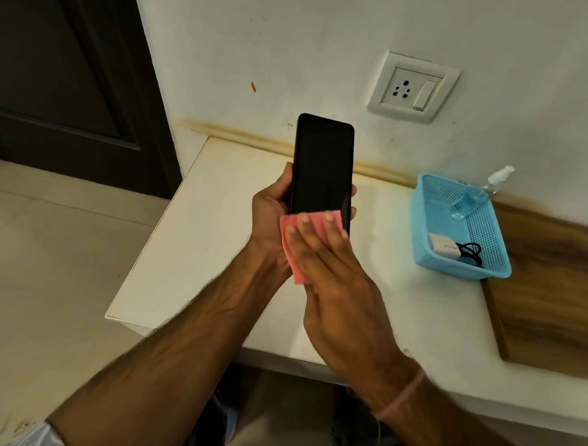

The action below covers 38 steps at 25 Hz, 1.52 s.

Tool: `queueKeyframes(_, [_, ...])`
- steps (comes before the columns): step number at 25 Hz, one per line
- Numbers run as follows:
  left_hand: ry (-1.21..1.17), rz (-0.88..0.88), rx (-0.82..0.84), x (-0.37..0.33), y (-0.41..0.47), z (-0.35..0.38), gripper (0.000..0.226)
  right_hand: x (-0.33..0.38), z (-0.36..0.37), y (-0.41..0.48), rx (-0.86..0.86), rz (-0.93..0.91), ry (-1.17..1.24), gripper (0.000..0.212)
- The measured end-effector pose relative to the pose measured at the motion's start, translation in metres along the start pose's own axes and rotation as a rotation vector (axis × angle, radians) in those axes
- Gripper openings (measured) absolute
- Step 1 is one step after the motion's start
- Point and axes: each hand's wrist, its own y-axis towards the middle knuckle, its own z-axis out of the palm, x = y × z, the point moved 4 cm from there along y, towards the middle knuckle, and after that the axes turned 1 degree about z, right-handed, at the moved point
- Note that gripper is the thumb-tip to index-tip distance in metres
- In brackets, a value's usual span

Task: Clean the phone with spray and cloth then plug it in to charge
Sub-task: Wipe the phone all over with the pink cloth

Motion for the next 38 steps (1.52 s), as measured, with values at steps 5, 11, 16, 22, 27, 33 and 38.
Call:
queueKeyframes(5, [-0.063, 0.041, -0.049, -0.001, 0.001, 0.006, 0.071, -0.011, -0.007, -0.003, -0.025, -0.05, -0.011, 0.05])
queueKeyframes(11, [-0.121, 0.144, -0.072, -0.001, 0.007, -0.002, 0.044, -0.04, -0.032, 0.081, -0.098, 0.136, -0.048, 0.056])
queueKeyframes(16, [-0.073, 0.174, -0.103, -0.001, 0.006, -0.004, 0.041, -0.044, -0.037, 0.131, -0.145, 0.198, -0.098, 0.052])
queueKeyframes(22, [-0.144, 0.12, -0.034, 0.001, 0.005, 0.001, 0.049, -0.024, -0.025, 0.083, -0.066, 0.103, -0.043, 0.06])
queueKeyframes(27, [-0.117, 0.035, -0.021, 0.002, 0.001, 0.004, 0.072, -0.013, -0.016, 0.043, -0.001, 0.041, 0.009, 0.056])
queueKeyframes(33, [-0.007, 0.005, -0.062, 0.001, -0.003, 0.006, 0.077, -0.011, -0.005, 0.018, -0.074, -0.005, 0.004, 0.056])
queueKeyframes(38, [0.0, 0.027, -0.095, 0.001, -0.003, 0.007, 0.075, -0.011, 0.0, 0.003, -0.098, -0.022, 0.026, 0.055])
